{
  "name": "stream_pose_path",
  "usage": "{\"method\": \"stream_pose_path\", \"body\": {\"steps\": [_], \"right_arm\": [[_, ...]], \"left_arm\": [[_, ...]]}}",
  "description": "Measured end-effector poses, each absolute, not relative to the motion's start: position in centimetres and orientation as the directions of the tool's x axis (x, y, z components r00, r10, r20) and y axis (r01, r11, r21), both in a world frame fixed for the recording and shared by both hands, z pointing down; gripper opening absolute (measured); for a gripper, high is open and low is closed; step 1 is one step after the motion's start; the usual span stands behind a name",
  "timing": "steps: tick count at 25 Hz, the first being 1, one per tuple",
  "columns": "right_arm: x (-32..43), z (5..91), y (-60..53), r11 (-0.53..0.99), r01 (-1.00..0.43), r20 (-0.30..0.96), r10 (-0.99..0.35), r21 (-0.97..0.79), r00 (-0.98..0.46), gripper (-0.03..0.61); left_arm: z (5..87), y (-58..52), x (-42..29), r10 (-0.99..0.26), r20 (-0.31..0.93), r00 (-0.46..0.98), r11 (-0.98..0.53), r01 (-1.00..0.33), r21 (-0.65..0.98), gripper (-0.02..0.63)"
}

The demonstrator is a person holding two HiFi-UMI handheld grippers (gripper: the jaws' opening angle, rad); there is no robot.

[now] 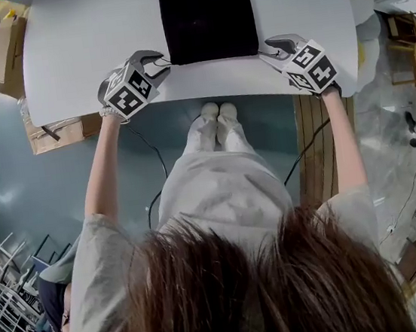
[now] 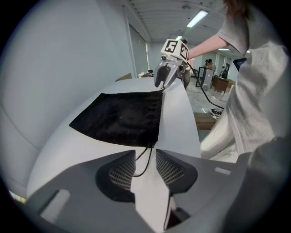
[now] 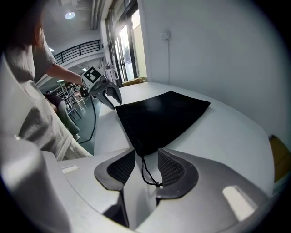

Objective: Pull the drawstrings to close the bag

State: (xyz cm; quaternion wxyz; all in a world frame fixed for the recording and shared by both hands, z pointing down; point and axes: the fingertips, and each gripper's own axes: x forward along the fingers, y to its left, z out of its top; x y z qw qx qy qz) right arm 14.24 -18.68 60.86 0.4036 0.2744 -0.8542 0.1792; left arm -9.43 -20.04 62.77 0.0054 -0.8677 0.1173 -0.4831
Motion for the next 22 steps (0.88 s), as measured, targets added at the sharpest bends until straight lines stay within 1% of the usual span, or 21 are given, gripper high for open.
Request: {"method": "stream_pose_path", "body": {"steps": [6,9,14,19,22], "right_arm": [[14.1,61.6,-18.4,0.803,-0.589,0.812,-0.281,-0.093,-0.511,0.184],[13.9,62.2,-18.1,0.815,-0.571,0.831,-0.248,-0.099,-0.498,0.184],[14.0,63.1,-17.7,0.837,-0.539,0.87,-0.192,-0.098,-0.455,0.184],[14.2,63.7,-17.5,0.842,-0.533,0.896,-0.173,-0.081,-0.409,0.161],[14.3,63.7,-17.5,0.844,-0.532,0.906,-0.173,-0.066,-0.386,0.118]], "left_arm": [[63.4,-20.2,-9.1,-0.181,0.853,0.489,-0.982,-0.13,-0.134,0.166],[63.7,-20.3,-8.9,-0.167,0.861,0.48,-0.986,-0.101,-0.135,0.166],[63.9,-20.2,-8.6,-0.124,0.87,0.478,-0.991,-0.097,-0.088,0.166],[64.1,-19.7,-8.6,-0.074,0.885,0.459,-0.993,-0.113,-0.024,0.114],[64.0,-19.6,-8.6,-0.064,0.881,0.469,-0.987,-0.161,0.014,0.09]]}}
